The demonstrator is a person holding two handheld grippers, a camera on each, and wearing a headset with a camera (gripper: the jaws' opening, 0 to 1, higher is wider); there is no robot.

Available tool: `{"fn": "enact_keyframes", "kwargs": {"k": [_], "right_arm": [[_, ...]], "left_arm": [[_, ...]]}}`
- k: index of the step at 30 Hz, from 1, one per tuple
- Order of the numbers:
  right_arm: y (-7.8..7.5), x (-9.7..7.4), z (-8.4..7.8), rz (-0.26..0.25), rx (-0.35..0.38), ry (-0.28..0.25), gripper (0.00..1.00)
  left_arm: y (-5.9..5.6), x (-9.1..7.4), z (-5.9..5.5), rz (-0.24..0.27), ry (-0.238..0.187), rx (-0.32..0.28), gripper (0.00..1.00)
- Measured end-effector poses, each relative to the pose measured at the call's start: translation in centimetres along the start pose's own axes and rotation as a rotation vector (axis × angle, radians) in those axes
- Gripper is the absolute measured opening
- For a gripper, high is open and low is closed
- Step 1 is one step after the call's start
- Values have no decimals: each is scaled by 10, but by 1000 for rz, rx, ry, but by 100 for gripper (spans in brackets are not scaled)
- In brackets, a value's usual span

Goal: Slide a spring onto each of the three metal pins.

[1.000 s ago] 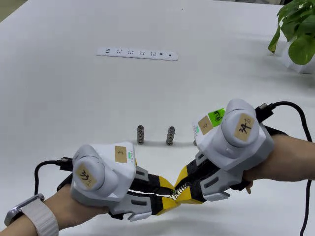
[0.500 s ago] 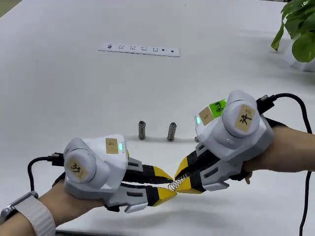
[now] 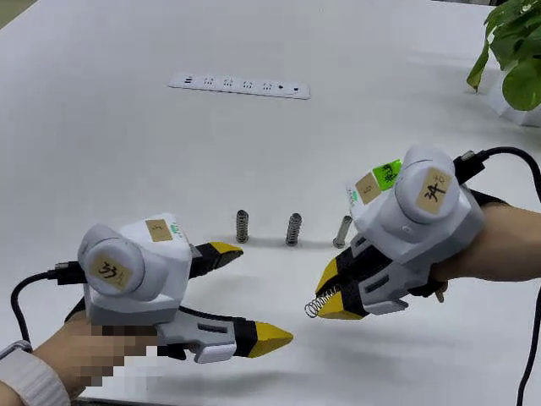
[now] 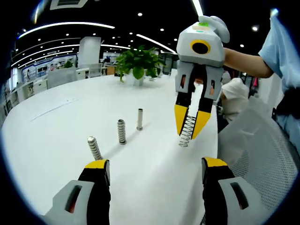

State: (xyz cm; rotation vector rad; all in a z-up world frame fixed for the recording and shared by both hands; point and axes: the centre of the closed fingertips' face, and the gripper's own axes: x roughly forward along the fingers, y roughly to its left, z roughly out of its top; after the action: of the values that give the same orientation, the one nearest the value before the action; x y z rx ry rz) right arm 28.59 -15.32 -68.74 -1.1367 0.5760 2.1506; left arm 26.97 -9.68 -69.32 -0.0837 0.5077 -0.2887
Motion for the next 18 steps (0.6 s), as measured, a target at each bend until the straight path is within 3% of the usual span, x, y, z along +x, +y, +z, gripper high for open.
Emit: {"fn": "enact_keyframes", "kwargs": {"k": [6, 9, 13, 18], "right_arm": [[-17, -12, -5, -26, -28, 47, 13], [-31, -19, -9, -56, -57, 91, 13], [-53, -27, -15, -86, -85, 146, 13], [-71, -39, -14, -107, -111, 178, 13]], "left_arm": [[15, -9, 3, 62, 0, -34, 93], [25, -14, 7, 94, -37, -82, 97], [29, -18, 8, 118, -44, -84, 99], [30, -20, 4, 135, -47, -81, 99]]}}
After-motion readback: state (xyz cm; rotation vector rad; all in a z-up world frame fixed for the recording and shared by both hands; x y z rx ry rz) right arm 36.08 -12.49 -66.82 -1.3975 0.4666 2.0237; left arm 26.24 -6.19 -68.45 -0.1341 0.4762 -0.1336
